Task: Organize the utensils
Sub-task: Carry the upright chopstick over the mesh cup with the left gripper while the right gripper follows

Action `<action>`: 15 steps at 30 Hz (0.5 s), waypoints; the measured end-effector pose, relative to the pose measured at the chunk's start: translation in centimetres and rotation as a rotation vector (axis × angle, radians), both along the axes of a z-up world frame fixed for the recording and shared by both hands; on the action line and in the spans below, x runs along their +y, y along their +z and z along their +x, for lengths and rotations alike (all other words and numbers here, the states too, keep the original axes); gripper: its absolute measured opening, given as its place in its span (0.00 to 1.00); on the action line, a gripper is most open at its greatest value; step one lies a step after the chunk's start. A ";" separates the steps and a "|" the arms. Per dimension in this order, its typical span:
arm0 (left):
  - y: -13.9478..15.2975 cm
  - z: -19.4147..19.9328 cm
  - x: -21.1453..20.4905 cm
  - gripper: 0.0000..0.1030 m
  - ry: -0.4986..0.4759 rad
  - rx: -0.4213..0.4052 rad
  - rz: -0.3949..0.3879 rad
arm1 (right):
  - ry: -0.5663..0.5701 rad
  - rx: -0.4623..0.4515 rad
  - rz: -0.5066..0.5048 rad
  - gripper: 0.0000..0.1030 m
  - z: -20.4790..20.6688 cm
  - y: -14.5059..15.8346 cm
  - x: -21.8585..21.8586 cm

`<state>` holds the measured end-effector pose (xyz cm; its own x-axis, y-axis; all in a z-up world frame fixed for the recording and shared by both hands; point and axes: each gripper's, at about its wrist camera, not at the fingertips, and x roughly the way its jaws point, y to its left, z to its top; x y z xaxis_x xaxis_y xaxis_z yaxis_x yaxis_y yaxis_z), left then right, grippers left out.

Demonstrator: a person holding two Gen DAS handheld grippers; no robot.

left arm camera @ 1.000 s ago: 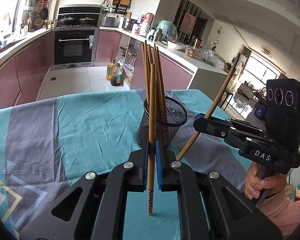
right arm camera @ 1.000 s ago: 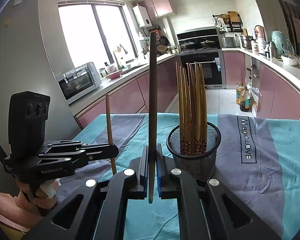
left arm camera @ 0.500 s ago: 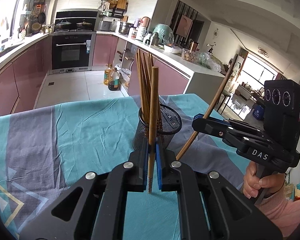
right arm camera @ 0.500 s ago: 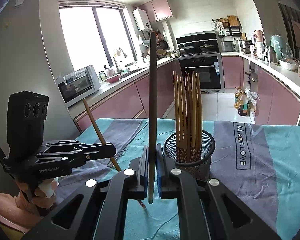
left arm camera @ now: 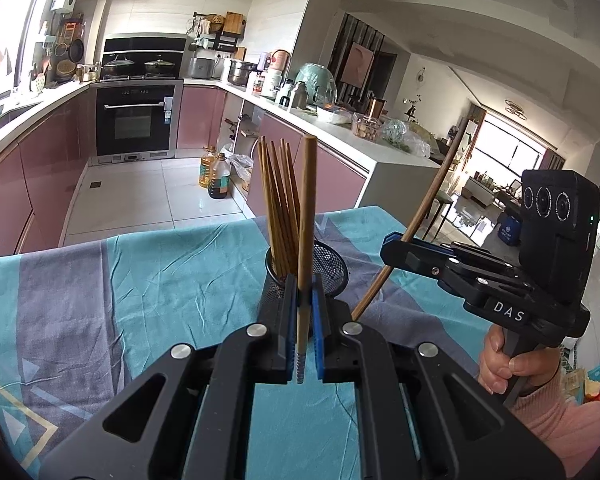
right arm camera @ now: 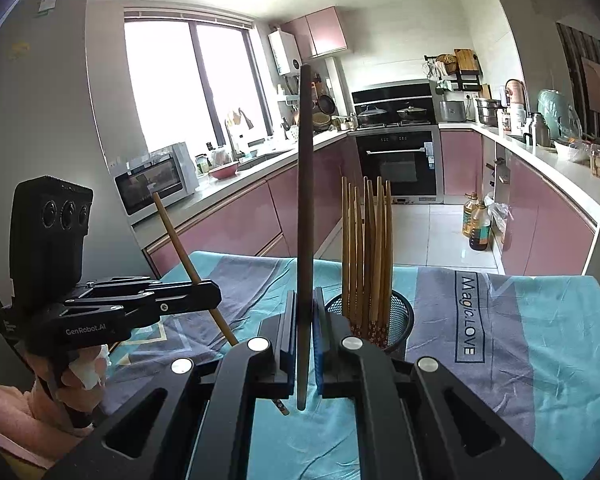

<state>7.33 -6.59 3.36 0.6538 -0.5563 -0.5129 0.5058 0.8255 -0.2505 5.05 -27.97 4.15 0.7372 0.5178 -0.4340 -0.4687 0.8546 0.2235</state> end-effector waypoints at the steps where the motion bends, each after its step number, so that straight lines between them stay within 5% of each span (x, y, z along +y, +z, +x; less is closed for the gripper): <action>1: 0.2 0.0 0.0 0.07 -0.001 -0.004 -0.002 | -0.001 -0.005 -0.001 0.06 0.0 0.1 0.0; 15: 3.2 -0.4 -0.6 0.07 -0.017 -0.067 -0.022 | -0.012 -0.060 -0.003 0.06 0.0 2.1 -0.9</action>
<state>6.98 -7.17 6.52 0.6770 -0.5778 -0.4558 0.5357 0.8116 -0.2331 5.03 -28.86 6.29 0.7681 0.5080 -0.3898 -0.4712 0.8607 0.1929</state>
